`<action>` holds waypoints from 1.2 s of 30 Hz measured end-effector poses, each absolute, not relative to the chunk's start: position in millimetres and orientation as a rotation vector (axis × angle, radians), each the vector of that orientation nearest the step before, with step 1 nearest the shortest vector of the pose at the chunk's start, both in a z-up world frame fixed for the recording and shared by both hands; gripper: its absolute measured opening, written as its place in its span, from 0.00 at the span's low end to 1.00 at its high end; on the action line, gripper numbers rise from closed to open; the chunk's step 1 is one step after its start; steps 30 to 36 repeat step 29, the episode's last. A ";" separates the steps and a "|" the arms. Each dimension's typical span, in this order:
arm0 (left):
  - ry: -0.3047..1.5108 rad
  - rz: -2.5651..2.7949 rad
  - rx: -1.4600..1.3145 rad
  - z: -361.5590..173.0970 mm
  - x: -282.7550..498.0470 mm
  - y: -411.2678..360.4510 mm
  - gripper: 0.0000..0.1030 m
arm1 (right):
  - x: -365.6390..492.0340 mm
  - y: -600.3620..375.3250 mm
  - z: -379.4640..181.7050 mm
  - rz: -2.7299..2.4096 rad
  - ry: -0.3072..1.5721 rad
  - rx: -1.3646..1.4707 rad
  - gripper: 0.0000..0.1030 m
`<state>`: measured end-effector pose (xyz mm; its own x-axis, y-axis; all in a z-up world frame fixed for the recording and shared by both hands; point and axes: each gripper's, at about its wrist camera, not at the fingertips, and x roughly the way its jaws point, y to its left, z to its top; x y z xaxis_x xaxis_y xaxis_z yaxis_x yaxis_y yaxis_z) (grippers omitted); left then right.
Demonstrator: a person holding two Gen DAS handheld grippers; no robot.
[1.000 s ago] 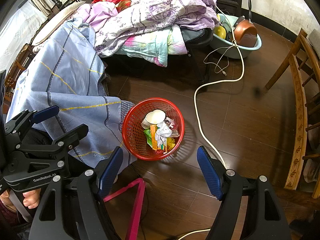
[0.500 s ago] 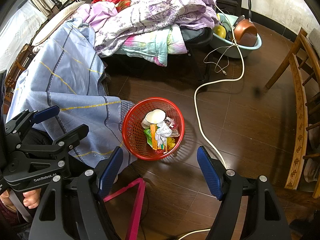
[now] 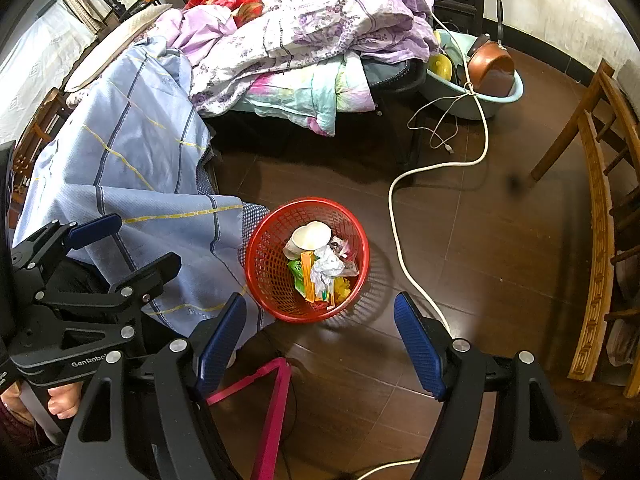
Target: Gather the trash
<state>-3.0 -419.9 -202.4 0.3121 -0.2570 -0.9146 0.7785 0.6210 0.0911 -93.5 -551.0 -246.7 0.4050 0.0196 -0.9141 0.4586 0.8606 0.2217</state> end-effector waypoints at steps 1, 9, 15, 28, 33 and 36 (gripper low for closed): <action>1.040 -0.738 0.594 -202.9 -3.2 -419.1 0.84 | -93.3 -551.2 -246.3 -0.291 1.130 0.484 0.73; 1.044 -0.737 0.594 -202.7 -3.5 -420.0 0.84 | -93.6 -551.3 -246.9 -0.290 1.131 0.487 0.73; 1.048 -0.741 0.600 -202.8 -4.2 -420.2 0.84 | -93.0 -551.5 -246.3 -0.289 1.132 0.488 0.73; 1.030 -0.753 0.614 -197.8 -9.2 -421.9 0.84 | -92.8 -552.0 -245.6 -0.288 1.128 0.488 0.73; 1.029 -0.754 0.614 -197.2 -9.6 -421.7 0.84 | -93.4 -552.6 -245.9 -0.288 1.128 0.488 0.73; 1.029 -0.754 0.614 -197.2 -9.6 -421.7 0.84 | -93.4 -552.6 -245.9 -0.288 1.128 0.488 0.73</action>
